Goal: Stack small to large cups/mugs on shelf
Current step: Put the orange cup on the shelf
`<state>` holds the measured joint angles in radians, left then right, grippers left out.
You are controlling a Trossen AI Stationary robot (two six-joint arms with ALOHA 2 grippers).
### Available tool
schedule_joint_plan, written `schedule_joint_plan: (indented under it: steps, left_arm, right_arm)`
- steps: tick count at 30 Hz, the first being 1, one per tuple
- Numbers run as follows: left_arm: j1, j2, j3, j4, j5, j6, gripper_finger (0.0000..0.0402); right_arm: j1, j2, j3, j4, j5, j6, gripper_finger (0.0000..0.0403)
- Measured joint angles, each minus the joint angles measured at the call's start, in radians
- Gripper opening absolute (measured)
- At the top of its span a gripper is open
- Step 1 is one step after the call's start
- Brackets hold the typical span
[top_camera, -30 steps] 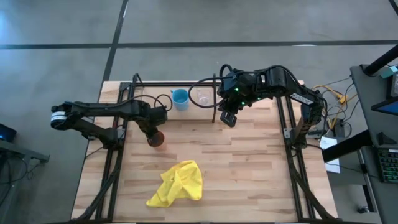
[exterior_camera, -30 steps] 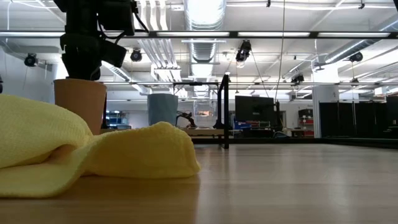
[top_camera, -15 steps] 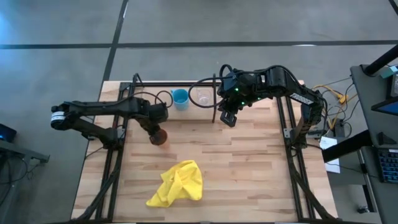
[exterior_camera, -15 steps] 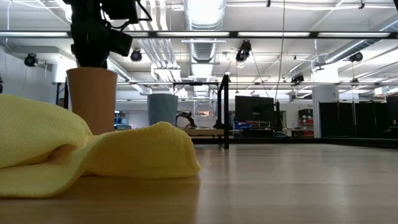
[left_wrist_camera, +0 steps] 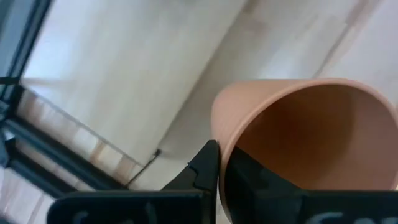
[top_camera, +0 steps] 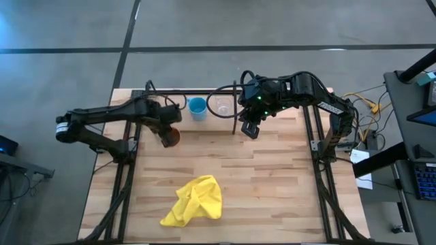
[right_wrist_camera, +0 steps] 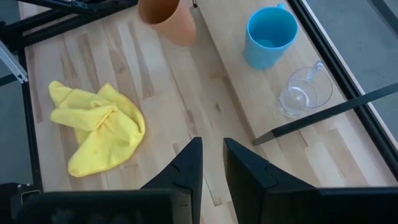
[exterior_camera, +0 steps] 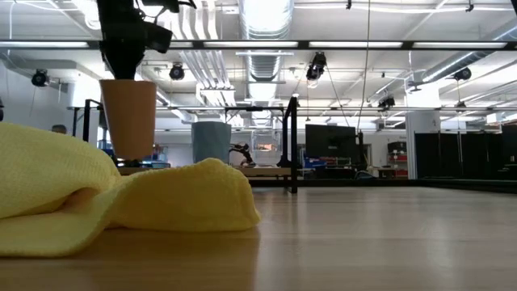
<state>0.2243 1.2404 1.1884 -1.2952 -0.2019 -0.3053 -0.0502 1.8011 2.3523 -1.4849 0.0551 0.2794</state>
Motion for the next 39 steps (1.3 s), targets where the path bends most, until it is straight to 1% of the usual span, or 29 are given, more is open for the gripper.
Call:
schedule_joint_plan:
  steps: [6,11,16,24,32,39]
  left_arm:
    - [0.064,-0.003,0.073,-0.008,-0.017,-0.001,0.0002]
    - [0.128,-0.004,0.129,-0.006,-0.021,0.030,0.0002]
    - [0.201,-0.004,0.165,-0.007,-0.023,0.032,0.0001]
    - [0.331,-0.001,0.159,-0.041,-0.022,0.032,0.0001]
    - [0.428,-0.001,0.150,-0.039,-0.019,0.018,0.0001]
    - [0.490,0.003,0.146,-0.019,0.037,-0.032,0.0001]
  right_arm:
    - [0.000,0.000,0.000,0.000,0.000,0.000,0.0059]
    - [0.000,0.000,0.000,0.000,0.000,0.000,0.0059]
    - [0.000,0.000,0.000,0.000,0.000,0.000,0.0059]
    - [0.000,0.000,0.000,0.000,0.000,0.000,0.0059]
    - [0.000,0.000,0.000,0.000,0.000,0.001,0.0059]
    - [0.000,0.000,0.000,0.000,0.000,0.001,0.0059]
